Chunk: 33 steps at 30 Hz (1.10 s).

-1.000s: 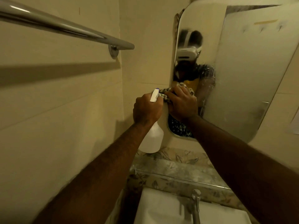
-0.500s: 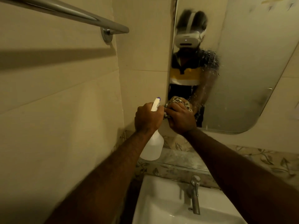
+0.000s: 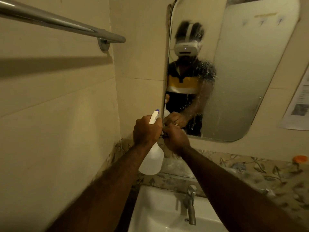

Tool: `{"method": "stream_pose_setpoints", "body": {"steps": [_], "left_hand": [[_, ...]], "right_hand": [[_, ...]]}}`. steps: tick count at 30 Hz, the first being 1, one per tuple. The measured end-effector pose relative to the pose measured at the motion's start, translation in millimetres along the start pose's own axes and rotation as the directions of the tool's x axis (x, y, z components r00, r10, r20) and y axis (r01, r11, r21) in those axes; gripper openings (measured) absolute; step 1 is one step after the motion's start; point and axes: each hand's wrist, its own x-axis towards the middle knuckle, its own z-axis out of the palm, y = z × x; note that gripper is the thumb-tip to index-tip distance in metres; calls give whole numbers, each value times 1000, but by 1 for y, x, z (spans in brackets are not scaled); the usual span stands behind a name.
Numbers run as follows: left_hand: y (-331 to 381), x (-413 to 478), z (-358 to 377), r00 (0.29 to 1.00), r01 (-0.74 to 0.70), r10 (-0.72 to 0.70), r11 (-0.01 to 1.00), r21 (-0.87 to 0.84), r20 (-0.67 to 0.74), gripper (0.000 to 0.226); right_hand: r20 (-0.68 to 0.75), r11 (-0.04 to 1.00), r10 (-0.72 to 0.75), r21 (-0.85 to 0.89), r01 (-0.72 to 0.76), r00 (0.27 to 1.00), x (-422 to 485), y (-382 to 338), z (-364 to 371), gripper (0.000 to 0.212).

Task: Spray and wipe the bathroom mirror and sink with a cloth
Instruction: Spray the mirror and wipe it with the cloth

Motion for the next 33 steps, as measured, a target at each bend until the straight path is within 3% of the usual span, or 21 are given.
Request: {"method": "stream_pose_setpoints", "body": {"steps": [2, 4, 6, 9, 12, 15, 17, 19, 22, 24, 26, 28, 33], "left_hand": [[9, 1, -3, 1000, 14, -14, 1000, -27, 6, 28], [21, 4, -6, 1000, -5, 6, 995, -103, 11, 30], [37, 7, -9, 999, -50, 53, 984, -169, 12, 30], [67, 14, -17, 991, -129, 133, 963, -236, 2, 25], [98, 24, -25, 985, -169, 169, 945, -280, -25, 22], [126, 35, -31, 971, -239, 235, 927, -291, -48, 22], [143, 42, -35, 962, -272, 262, 920, -281, -72, 21], [155, 53, -39, 963, -270, 258, 921, -280, -82, 24], [169, 66, -43, 963, -266, 245, 925, -269, -111, 24], [176, 71, -44, 964, -262, 237, 925, -276, -124, 26], [179, 75, -43, 966, -252, 223, 921, -299, -128, 27], [180, 78, -42, 965, -258, 229, 921, -293, -131, 21], [174, 80, -36, 954, -291, 261, 922, -256, -145, 11]], "right_hand": [[2, 937, 175, 307, -167, 985, 3, -10, -16, 16], [-32, 775, 343, 575, -264, 939, 4, -22, -39, 15], [-24, 570, 437, 781, -256, 899, 4, -36, -67, 17], [-45, 391, 500, 903, -179, 865, 10, -60, -117, 19], [-201, 417, 537, 907, -51, 820, 25, -75, -168, 15], [-495, 622, 488, 775, 111, 719, 48, -85, -227, 9], [-725, 810, 366, 557, 184, 583, 70, -89, -265, 17], [-861, 937, 222, 318, 143, 457, 97, -90, -298, 29], [-932, 998, -4, 18, 57, 363, 129, -91, -331, 32], [-903, 987, -139, -158, -15, 406, 145, -89, -343, 33], [-802, 945, -224, -317, -76, 553, 159, -82, -342, 34], [-723, 919, -250, -387, -79, 644, 172, -72, -336, 36], [-714, 901, -264, -422, -99, 649, 186, -57, -312, 44]]}}
